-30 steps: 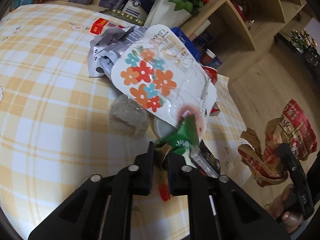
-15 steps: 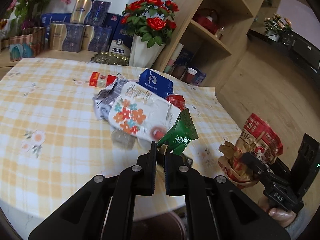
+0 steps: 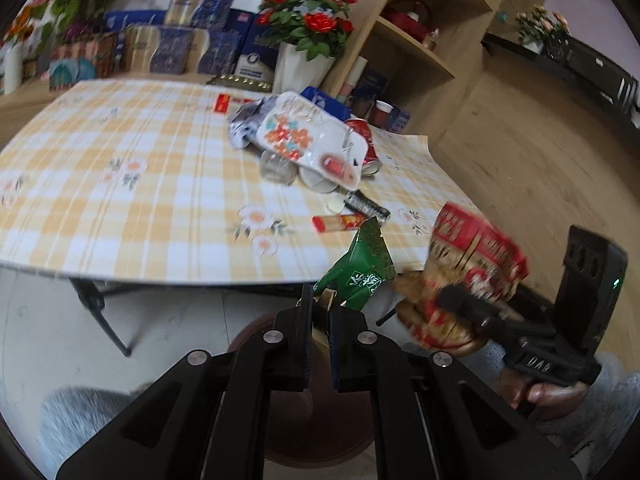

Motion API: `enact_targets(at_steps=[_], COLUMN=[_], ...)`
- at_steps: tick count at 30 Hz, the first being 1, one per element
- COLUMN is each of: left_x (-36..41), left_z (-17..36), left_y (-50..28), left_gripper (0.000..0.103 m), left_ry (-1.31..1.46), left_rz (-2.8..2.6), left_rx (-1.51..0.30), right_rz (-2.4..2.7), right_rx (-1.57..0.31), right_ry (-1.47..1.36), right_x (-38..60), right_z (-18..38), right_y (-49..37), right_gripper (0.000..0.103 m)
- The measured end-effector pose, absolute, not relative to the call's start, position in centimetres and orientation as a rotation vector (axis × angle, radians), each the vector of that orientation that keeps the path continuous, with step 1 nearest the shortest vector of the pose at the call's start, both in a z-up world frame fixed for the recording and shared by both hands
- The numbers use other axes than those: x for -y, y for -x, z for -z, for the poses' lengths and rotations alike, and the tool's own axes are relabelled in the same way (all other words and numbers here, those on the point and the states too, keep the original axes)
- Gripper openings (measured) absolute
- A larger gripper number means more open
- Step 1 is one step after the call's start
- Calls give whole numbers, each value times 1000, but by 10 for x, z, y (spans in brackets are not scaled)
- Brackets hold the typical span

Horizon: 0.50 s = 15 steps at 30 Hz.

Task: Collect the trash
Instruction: 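Carry the paper bag and green wrapper down to the brown bin and release both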

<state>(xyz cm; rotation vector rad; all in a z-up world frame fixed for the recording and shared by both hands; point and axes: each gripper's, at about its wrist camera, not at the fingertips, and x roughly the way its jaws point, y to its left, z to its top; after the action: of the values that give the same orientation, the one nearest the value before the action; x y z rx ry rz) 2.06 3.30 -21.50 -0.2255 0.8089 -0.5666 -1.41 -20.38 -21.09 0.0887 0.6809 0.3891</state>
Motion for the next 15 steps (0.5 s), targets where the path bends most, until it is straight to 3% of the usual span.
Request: enact_targets(at_steps=[15], left_x=[-36], left_z=[265], left_y=[-29], left_gripper=[7], left_ry=[357], left_rz=[552], left_rx=[-927], right_rz=[-340], right_rx=[-1004], right_ry=[-276], right_x=[206], right_z=[304], right_y=[-8], right_gripper=[60])
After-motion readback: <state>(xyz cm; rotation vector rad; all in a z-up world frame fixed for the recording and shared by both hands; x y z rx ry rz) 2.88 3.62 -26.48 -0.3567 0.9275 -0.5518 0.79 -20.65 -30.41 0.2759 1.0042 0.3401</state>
